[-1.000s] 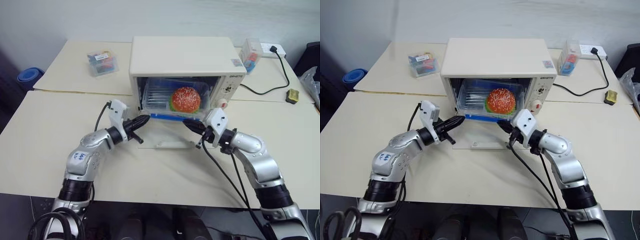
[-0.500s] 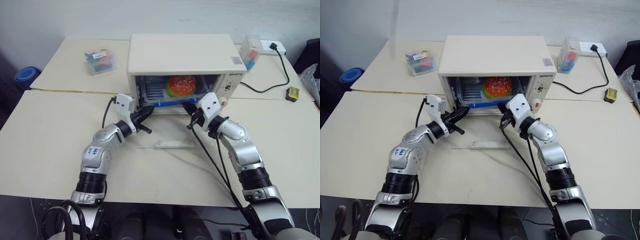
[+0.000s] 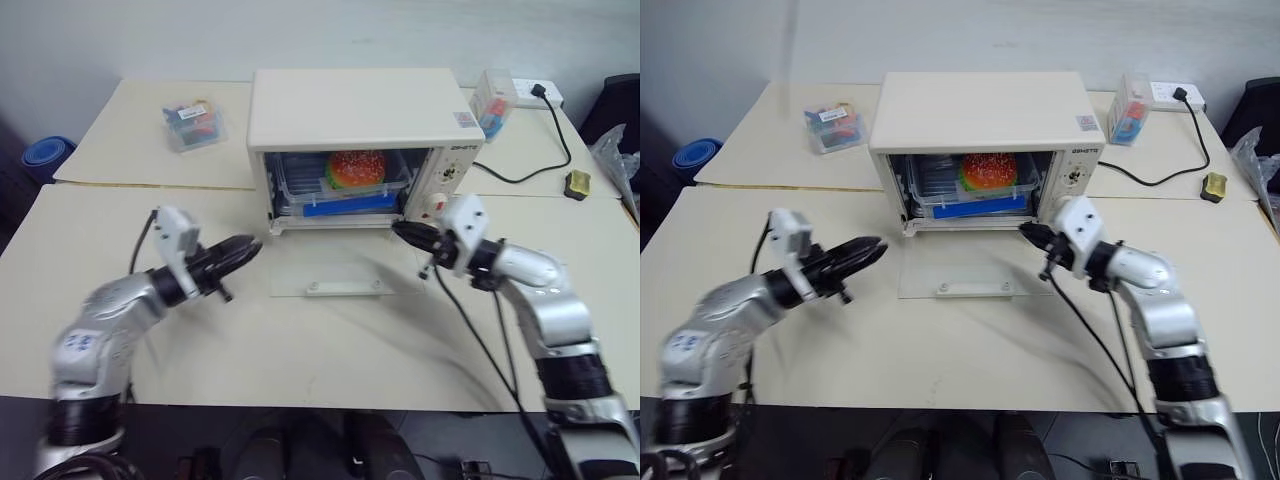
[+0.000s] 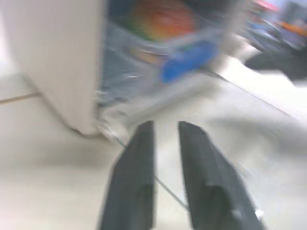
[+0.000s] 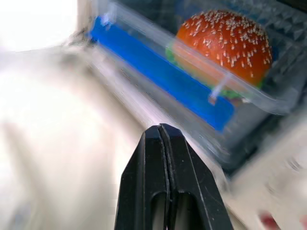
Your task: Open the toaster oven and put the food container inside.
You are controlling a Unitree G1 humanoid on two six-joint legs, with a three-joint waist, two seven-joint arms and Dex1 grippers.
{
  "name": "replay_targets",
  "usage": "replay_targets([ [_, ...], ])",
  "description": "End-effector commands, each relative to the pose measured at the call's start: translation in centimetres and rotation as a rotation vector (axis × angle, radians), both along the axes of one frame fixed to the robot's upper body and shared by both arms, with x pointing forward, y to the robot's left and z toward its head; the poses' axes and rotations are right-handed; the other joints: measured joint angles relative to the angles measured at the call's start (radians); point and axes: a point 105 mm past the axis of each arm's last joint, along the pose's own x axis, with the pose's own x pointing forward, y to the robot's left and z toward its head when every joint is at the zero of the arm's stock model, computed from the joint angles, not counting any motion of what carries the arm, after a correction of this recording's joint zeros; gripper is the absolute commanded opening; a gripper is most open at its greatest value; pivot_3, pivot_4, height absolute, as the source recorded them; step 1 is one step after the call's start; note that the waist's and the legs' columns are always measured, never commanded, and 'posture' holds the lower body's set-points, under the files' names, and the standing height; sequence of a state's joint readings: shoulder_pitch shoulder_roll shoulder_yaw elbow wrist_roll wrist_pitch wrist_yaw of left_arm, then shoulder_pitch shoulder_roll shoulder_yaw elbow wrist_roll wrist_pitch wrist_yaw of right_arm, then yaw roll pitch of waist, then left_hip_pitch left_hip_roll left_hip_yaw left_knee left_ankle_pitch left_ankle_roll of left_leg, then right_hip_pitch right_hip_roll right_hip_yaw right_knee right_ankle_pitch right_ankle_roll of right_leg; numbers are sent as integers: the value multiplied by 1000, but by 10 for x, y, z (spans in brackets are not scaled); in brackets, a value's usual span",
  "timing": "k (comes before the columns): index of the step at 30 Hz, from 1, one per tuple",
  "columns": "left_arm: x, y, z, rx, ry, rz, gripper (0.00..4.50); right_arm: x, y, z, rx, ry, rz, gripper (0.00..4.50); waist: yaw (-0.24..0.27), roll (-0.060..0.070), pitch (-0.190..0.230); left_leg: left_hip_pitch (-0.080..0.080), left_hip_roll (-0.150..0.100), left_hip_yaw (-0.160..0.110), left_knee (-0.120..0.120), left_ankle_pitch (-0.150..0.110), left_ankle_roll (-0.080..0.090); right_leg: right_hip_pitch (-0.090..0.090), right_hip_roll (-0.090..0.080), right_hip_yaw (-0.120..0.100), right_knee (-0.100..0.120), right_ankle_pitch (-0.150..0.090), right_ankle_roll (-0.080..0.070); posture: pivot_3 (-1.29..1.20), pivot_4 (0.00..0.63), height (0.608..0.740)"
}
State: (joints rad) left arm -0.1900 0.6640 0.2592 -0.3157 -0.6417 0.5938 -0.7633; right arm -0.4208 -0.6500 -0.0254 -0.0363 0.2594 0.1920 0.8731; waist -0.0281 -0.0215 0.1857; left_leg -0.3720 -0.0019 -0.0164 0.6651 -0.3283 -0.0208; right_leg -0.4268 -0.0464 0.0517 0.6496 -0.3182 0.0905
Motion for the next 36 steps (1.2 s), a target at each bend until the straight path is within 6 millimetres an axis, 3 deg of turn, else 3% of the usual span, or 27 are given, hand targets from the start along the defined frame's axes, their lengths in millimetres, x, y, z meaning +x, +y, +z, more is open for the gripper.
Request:
replay_targets([
  [1,-40,24,7,109,-99,-204,2120,-9,-39,-6,-63,6,11,0,0,0,0,1,0,0,-1,0,1,1,0,0,-1,0,0,0,150,740],
  [4,-67,48,-16,170,35,-321,3002,-12,-63,-40,-204,64,53,0,-2,0,0,3,0,2,-1,-3,5,2,0,0,-2,-1,-1,0,150,740],
  [8,-75,41,-16,163,49,-418,4290,-9,-55,-63,-168,119,119,0,-3,1,0,3,1,2,-1,-3,7,2,0,0,-1,-1,-2,0,150,740],
  [9,-74,38,-14,147,36,-417,4481,-9,-51,-67,-163,121,139,0,-3,1,0,3,1,2,0,-3,7,2,0,0,-1,-1,-2,0,150,740],
  [12,-70,31,-7,94,-3,-394,4481,-9,-38,-67,-83,112,178,0,-3,1,1,3,1,2,0,-3,7,2,-1,1,1,-1,-2,0,150,740],
  [16,-64,27,7,-18,-33,-318,4481,-15,-19,-51,66,85,235,0,-4,1,1,2,2,1,0,-4,7,1,0,0,2,-1,-2,0,150,740],
  [23,-36,43,48,-251,-185,-64,4481,-7,-5,8,402,-13,168,0,-1,1,1,2,1,0,2,-3,6,0,0,0,4,-1,-2,0,150,740],
  [25,-27,46,55,-284,-220,2,4481,0,3,32,537,-40,160,0,-3,1,1,2,1,0,2,-3,6,0,0,0,5,-1,-2,0,150,740],
  [28,-18,44,49,-273,-215,52,4481,9,12,58,645,-67,146,0,-7,1,1,2,1,0,1,-2,4,-1,0,0,6,-1,-2,0,150,740],
  [31,-17,43,44,-238,-217,65,4481,16,10,64,657,-58,111,0,-3,1,0,1,1,0,1,0,0,-2,0,0,5,-1,-2,0,150,740],
  [34,-15,49,30,-79,-235,111,4500,15,-4,63,573,-91,94,593,1,1,0,0,1,0,1,0,0,-1,-1,-1,5,-1,-2,0,150,740],
  [36,-20,58,19,29,-241,117,4500,6,-12,56,443,-117,115,1229,2,1,0,-1,0,0,1,-1,1,-1,-2,-1,4,-1,-2,0,150,740],
])
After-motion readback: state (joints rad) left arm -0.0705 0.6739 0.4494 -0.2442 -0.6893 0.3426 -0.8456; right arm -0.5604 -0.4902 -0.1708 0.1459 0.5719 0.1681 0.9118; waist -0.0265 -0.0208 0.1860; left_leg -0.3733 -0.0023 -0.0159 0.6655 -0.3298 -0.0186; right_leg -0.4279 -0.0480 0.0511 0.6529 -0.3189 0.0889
